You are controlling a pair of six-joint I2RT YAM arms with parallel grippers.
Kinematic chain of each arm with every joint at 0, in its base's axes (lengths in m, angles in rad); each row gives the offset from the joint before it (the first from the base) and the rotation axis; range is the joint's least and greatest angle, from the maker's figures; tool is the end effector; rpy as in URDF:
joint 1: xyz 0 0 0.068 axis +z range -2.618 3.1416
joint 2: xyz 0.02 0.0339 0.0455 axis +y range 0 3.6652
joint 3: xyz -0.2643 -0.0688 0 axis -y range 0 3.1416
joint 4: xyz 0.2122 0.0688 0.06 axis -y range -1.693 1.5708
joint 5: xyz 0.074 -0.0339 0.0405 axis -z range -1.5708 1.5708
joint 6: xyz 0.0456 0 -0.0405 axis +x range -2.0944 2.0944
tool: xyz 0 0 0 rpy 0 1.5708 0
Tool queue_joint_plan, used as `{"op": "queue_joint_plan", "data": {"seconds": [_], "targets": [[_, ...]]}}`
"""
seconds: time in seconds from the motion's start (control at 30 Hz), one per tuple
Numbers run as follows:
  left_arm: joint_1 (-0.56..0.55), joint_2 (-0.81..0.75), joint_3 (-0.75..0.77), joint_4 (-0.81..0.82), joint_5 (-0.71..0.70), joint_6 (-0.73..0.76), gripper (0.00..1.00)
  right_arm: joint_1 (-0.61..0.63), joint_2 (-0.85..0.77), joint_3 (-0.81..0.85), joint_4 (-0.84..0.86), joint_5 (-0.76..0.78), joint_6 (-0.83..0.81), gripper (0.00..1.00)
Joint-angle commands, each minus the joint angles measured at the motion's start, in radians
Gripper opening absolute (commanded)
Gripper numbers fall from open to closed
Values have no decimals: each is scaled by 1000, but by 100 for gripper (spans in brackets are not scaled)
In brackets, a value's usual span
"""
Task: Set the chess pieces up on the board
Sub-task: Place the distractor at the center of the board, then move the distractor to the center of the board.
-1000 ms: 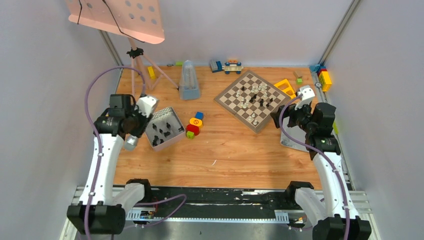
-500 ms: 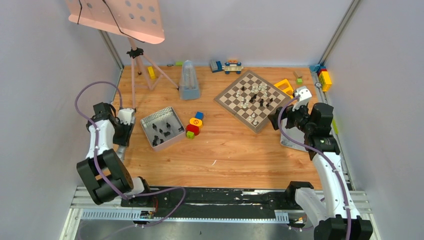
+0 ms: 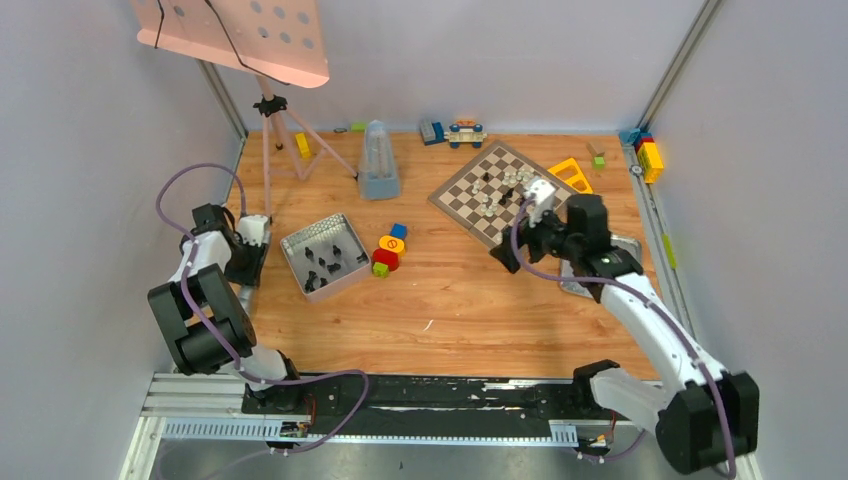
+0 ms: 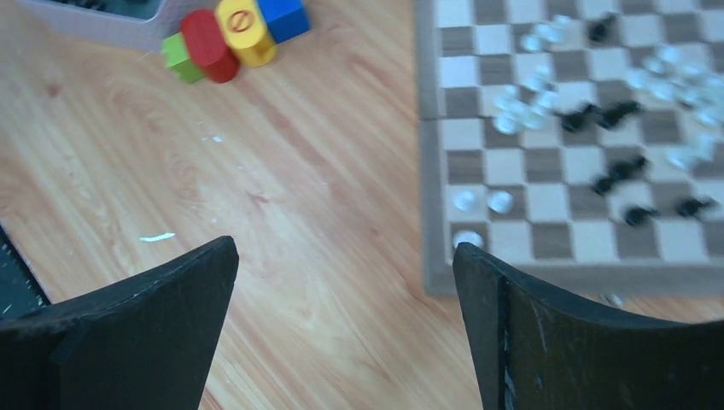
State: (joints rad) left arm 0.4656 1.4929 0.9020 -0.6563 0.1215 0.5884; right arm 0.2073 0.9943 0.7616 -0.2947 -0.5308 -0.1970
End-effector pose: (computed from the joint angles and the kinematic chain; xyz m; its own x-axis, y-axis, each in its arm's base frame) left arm 0.2232 0.1060 0.1955 -0.9329 0.1478 -0.3283 0.1281 0.9884 0.0809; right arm 0.1853 0.0626 0.2875 -0.3645 -0.2491 -0.8973 -0.6903 0.7190 0.0807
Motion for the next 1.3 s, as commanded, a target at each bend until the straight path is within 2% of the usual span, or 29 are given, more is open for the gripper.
{"op": "queue_joint_plan", "data": {"seconds": [0.0, 0.23, 0.3, 0.33, 0.43, 0.57, 1.0, 1.27], "targets": [[5, 12, 16, 35, 23, -23, 40, 223, 183, 111, 69, 163, -78, 100], [5, -22, 35, 4, 40, -51, 57, 469, 589, 291, 181, 297, -87, 100], [5, -38, 44, -8, 37, -56, 61, 513, 678, 338, 201, 312, -88, 100], [5, -50, 51, -17, 36, -58, 69, 533, 719, 360, 206, 320, -87, 100], [5, -75, 70, -39, 32, -65, 82, 583, 824, 422, 220, 340, -86, 100], [5, -112, 96, -71, 34, -74, 92, 618, 941, 503, 223, 365, -67, 100], [5, -226, 142, -139, 45, -73, 97, 608, 1187, 766, 228, 510, -22, 94], [5, -312, 138, -167, 84, -63, 98, 581, 1335, 1034, 169, 597, -38, 87]]}}
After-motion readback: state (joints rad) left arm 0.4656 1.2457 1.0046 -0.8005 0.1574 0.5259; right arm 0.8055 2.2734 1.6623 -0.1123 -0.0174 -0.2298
